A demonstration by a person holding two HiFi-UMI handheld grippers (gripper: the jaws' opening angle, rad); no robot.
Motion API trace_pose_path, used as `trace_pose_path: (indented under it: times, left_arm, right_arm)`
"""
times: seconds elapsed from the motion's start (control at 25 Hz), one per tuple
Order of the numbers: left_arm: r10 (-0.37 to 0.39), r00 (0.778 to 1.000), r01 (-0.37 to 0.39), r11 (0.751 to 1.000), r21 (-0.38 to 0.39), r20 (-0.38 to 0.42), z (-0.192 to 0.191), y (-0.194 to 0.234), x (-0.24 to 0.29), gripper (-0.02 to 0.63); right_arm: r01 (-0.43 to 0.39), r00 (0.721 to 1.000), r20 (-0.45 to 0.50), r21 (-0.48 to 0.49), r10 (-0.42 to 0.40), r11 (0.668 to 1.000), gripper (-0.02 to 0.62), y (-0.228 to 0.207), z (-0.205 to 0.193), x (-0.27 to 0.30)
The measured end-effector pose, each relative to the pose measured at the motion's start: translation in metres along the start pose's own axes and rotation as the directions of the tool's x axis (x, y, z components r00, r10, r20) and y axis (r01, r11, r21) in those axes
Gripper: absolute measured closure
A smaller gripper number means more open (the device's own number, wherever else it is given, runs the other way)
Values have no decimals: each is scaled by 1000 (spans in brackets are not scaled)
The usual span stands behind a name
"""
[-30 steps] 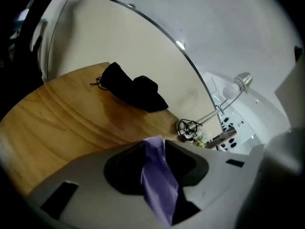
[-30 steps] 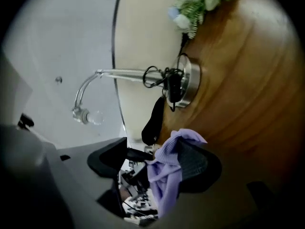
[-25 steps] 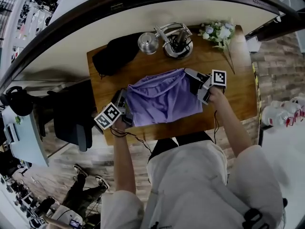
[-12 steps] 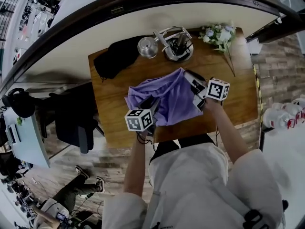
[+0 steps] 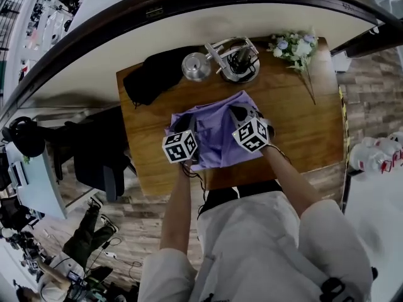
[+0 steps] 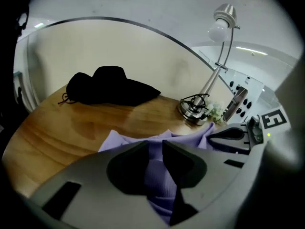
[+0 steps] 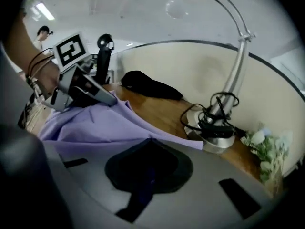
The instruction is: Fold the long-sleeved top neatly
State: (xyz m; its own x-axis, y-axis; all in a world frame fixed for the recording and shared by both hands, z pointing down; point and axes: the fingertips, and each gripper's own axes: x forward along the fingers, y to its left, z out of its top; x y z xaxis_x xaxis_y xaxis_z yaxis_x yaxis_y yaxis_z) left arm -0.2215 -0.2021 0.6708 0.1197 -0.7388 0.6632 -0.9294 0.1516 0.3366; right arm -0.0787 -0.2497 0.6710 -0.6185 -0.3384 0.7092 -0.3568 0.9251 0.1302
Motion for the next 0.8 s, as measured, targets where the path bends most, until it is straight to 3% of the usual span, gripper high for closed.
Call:
trace_pose_path:
  times: [0.16,0.36,0.48,0.64,0.72,0.8]
  left_arm:
    - [83,996,-84,996,22,39,4,17,6,525]
    - [154,984,-155,988,-2,91,8,26,3,541]
    - [134,986,-133,991,-16,97,12,27,3,543]
    - [80,985,-83,996,12,151,21,16,-20,543]
    - [60,979,-67,997,30,196,23,5,-41,543]
    - [56,976,-67,997,47,211,14,-8,-59,543]
  right_arm:
    - [21,1000,7,222,-23,975,588,-26,-15,6]
    - [-22,998,59,348,2,937,588,-37,-16,0]
    - [-37,998,66,369,13,929,588,-43,-14,-1]
    - [50,986,131,340,-100,939,588,-51,7,-27]
    - [72,976,164,379,-144,923,588,-49,11,-48]
    - [88,971,160,459,-180,884,584,-45,-2,-69]
